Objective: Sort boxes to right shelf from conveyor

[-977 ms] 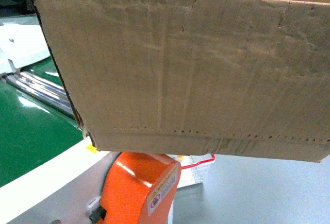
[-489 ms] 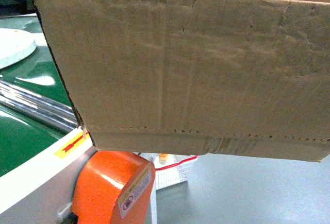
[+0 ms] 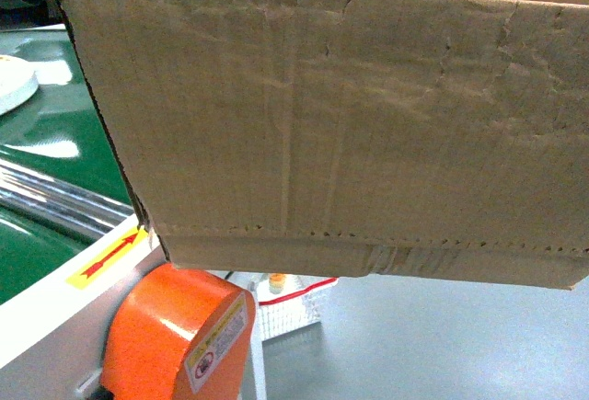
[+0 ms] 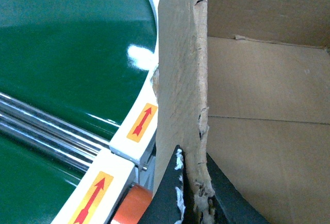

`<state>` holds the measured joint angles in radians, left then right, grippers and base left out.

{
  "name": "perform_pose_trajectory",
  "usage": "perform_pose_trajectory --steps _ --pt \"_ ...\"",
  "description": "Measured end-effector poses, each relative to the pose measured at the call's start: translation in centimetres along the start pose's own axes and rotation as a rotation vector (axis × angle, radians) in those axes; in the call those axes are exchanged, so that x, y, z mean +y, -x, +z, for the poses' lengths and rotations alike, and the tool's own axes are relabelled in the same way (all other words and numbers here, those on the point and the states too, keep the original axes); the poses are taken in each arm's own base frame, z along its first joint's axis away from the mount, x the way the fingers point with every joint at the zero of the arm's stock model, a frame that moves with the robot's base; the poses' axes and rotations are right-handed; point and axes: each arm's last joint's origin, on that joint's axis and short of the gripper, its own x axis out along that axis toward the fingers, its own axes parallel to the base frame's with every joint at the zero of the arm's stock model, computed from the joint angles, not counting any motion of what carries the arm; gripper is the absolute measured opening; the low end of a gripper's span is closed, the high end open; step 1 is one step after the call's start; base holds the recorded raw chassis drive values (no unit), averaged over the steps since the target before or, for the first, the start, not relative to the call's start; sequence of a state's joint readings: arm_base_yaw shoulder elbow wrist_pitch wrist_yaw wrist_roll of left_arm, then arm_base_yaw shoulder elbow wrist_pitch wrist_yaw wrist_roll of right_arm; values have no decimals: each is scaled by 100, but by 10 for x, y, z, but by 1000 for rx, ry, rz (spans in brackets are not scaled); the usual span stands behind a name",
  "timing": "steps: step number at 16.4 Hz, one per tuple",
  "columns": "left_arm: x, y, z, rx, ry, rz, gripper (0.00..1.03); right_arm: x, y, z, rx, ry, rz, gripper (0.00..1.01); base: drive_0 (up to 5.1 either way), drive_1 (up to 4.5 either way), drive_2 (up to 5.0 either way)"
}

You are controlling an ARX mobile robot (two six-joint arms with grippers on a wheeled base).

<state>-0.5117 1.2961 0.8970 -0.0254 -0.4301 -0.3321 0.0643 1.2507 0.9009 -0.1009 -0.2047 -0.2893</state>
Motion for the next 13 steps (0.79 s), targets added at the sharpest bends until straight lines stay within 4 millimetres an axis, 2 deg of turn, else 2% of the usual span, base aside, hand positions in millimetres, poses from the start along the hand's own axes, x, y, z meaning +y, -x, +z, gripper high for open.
perform_pose_trajectory --steps 13 --pt "0 0 0 0 0 0 3 0 0 0 0 0 0 2 -97 -97 -97"
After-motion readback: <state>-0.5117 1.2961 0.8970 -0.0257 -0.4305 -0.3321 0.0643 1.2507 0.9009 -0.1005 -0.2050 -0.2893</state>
